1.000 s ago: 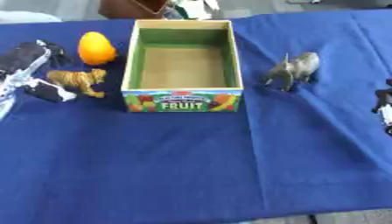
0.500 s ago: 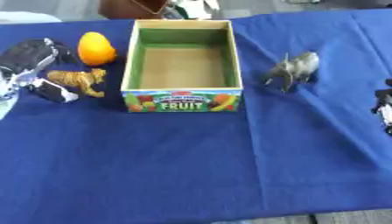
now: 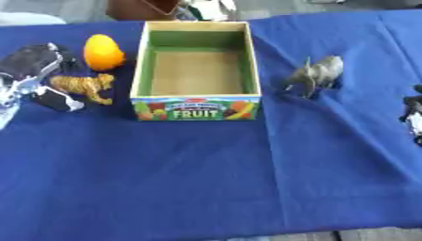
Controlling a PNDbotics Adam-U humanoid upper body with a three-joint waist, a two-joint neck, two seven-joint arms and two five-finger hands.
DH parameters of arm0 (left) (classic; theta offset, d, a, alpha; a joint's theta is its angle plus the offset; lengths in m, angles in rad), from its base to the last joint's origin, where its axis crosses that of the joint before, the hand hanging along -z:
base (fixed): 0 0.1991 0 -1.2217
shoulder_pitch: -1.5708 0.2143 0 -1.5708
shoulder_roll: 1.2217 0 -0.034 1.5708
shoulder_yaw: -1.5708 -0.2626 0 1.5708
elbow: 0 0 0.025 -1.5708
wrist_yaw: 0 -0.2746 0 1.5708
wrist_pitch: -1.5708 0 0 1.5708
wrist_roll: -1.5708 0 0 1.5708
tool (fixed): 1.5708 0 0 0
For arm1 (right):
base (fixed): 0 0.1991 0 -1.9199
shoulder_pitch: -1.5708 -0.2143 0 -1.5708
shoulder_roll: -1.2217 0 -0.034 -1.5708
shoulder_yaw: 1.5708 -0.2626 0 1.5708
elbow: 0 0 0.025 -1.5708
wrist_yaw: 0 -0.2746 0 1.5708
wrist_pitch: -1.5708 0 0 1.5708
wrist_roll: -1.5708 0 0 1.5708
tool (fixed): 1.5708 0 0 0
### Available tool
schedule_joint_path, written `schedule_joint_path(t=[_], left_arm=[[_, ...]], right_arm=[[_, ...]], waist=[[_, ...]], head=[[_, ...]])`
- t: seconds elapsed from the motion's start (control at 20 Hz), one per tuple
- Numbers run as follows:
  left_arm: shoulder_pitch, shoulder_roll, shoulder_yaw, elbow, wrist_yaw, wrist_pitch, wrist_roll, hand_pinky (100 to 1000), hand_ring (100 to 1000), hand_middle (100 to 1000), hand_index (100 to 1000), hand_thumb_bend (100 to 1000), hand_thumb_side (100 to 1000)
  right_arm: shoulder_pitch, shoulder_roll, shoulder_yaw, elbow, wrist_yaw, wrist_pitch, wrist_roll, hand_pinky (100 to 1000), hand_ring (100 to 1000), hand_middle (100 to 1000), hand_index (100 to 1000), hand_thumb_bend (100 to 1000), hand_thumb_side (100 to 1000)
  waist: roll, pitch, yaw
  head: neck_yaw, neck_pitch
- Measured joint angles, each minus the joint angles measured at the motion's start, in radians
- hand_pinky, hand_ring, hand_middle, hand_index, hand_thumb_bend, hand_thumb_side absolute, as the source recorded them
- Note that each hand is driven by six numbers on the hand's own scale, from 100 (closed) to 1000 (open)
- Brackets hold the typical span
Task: Pick up objects on the table and place them in the box.
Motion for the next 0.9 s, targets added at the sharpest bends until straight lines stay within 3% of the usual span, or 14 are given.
schedule_joint_path(t=[0.55, 0.65, 0.9], left_arm=[[-0.001, -0.009, 0.0, 0.016, 0.01, 0.0, -0.008, 616, 479, 426, 568, 549, 245], [-0.001, -0.009, 0.0, 0.019, 0.01, 0.001, -0.007, 602, 450, 388, 533, 506, 221], [-0.001, -0.014, -0.001, 0.025, 0.01, 0.005, 0.006, 569, 355, 273, 421, 296, 154]], right_arm=[[-0.001, 0.0, 0.0, 0.003, 0.0, -0.002, 0.002, 594, 797, 603, 814, 100, 265], [-0.001, 0.0, 0.0, 0.005, 0.0, -0.003, 0.002, 594, 797, 603, 814, 100, 265], [-0.005, 0.0, 0.0, 0.006, 0.0, -0.004, 0.004, 594, 797, 602, 814, 100, 264]], waist=[[-0.003, 0.005, 0.0], [-0.004, 0.006, 0.0], [-0.006, 0.008, 0.0]], head=[[0.0, 0.0], [0.0, 0.0], [0.0, 0.0]])
